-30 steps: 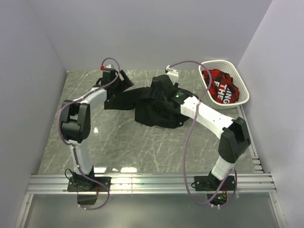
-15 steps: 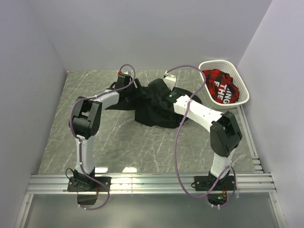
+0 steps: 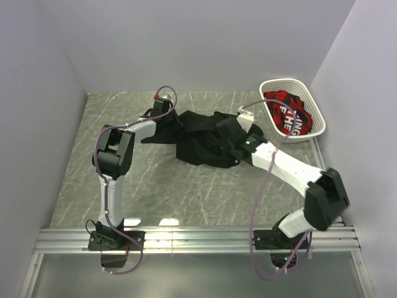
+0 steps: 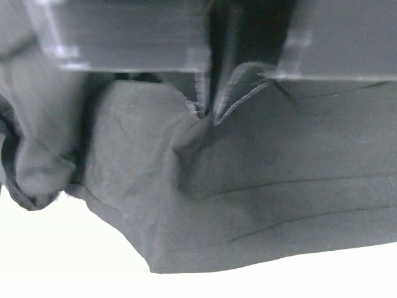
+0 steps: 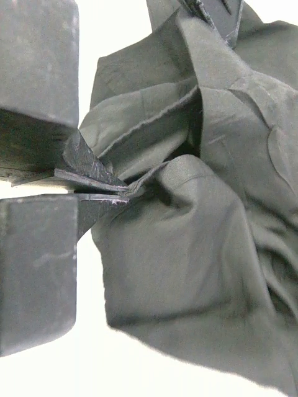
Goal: Fold and stack the long sleeve shirts
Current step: Flatten the shirt out
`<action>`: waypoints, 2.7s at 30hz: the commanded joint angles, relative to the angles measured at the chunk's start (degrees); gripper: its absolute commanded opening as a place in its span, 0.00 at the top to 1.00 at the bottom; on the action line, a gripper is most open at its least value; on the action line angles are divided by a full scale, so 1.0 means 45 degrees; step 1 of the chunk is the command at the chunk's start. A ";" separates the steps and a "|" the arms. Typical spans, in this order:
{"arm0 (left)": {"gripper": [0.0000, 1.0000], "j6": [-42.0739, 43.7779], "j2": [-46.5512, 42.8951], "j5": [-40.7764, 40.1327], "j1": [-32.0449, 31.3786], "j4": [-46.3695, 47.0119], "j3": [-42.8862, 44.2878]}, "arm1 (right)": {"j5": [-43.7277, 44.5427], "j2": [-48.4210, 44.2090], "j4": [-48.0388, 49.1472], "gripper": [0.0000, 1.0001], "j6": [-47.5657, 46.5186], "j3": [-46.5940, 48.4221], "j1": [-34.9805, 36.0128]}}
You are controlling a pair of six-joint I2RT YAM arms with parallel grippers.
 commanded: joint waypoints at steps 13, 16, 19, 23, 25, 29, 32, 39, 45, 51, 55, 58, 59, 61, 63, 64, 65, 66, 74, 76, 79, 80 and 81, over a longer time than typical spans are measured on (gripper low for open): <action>1.00 -0.1735 -0.3859 -0.2199 0.2653 0.0875 -0.3184 | -0.1339 -0.5276 -0.0164 1.00 0.0444 -0.3369 -0.4848; 0.99 -0.1756 -0.5519 -0.2826 0.3551 0.0445 -0.4280 | -0.1670 -0.5239 -0.0009 1.00 0.0406 -0.2980 -0.5454; 1.00 -0.1561 -0.7101 -0.3373 0.3884 -0.0140 -0.5297 | -0.1827 -0.4634 0.0109 1.00 0.0522 -0.2259 -0.5631; 0.99 -0.1502 -0.9207 -0.4037 0.4237 -0.0922 -0.6429 | -0.2043 -0.3542 0.0421 1.00 0.0445 -0.1222 -0.5631; 0.99 -0.1328 -0.9855 -0.4194 0.4238 -0.1233 -0.7092 | -0.1984 -0.3170 0.0422 0.91 0.0095 -0.0599 -0.5612; 1.00 -0.0391 -1.1300 -0.4953 0.4842 -0.2210 -0.7389 | -0.1184 -0.2057 -0.0652 0.76 -0.0509 0.0458 -0.5612; 0.99 0.0411 -1.1829 -0.5772 0.4941 -0.2562 -0.7506 | -0.1182 -0.1976 -0.0809 0.44 -0.1272 0.0694 -0.5496; 1.00 0.0743 -1.1072 -0.4959 0.4960 -0.2250 -0.6787 | -0.2723 -0.2581 0.0401 0.23 -0.3655 -0.0007 -0.2628; 1.00 0.1562 -0.8535 -0.4917 0.4980 -0.2076 -0.3844 | -0.4911 -0.1568 0.1085 0.24 -0.3112 -0.0789 -0.0574; 0.86 0.1917 -0.4745 -0.4821 0.4941 -0.2777 0.1064 | -0.5675 -0.0357 0.1867 0.28 -0.2018 -0.0927 -0.0202; 0.29 0.1488 -0.4505 -0.4196 0.4921 -0.2350 0.1382 | -0.6007 0.0268 0.2666 0.29 -0.1257 -0.0888 -0.0183; 0.11 0.1020 -0.5556 -0.3902 0.4824 -0.2309 0.0213 | -0.6222 0.0600 0.3057 0.29 -0.0923 -0.0810 -0.0202; 0.08 0.0844 -0.5910 -0.3708 0.4824 -0.2522 -0.0623 | -0.6299 0.0660 0.3155 0.29 -0.0884 -0.0829 -0.0202; 0.05 0.0122 -0.7139 -0.3454 0.4765 -0.2777 -0.1680 | -0.6534 0.0816 0.3351 0.29 -0.0767 -0.0829 -0.0182; 0.05 -0.0618 -0.8115 -0.2753 0.4533 -0.2837 -0.3709 | -0.6554 0.0855 0.3429 0.29 -0.0669 -0.0849 -0.0183; 0.05 -0.0835 -0.9145 -0.2595 0.4376 -0.2759 -0.4471 | -0.6515 0.0894 0.3468 0.29 -0.0650 -0.0888 -0.0202; 0.06 -0.1050 -0.9639 -0.2554 0.4355 -0.2720 -0.5929 | -0.6515 0.0875 0.3507 0.29 -0.0630 -0.0888 -0.0202; 0.06 -0.1381 -1.0088 -0.2535 0.3543 -0.2777 -0.6601 | -0.6496 0.0875 0.3566 0.29 -0.0591 -0.1004 -0.0183; 0.11 -0.3764 -1.3528 -0.3450 0.1426 -0.3364 -1.1347 | -0.6613 0.0953 0.4035 0.29 -0.0474 -0.1278 -0.0221; 0.13 -0.4020 -1.3784 -0.3550 0.1386 -0.3325 -1.1839 | -0.6613 0.1012 0.4171 0.29 -0.0473 -0.1337 -0.0221; 0.13 -0.4118 -1.3337 -0.3316 0.1328 -0.3208 -1.1978 | -0.6613 0.1109 0.4210 0.29 -0.0474 -0.1357 -0.0221; 0.13 -0.4138 -1.3181 -0.3200 0.1289 -0.3169 -1.1979 | -0.6593 0.1110 0.4230 0.29 -0.0474 -0.1395 -0.0221; 0.13 -0.4158 -1.2870 -0.3160 0.1230 -0.3149 -1.1979 | -0.6613 0.1110 0.4327 0.29 -0.0474 -0.1396 -0.0221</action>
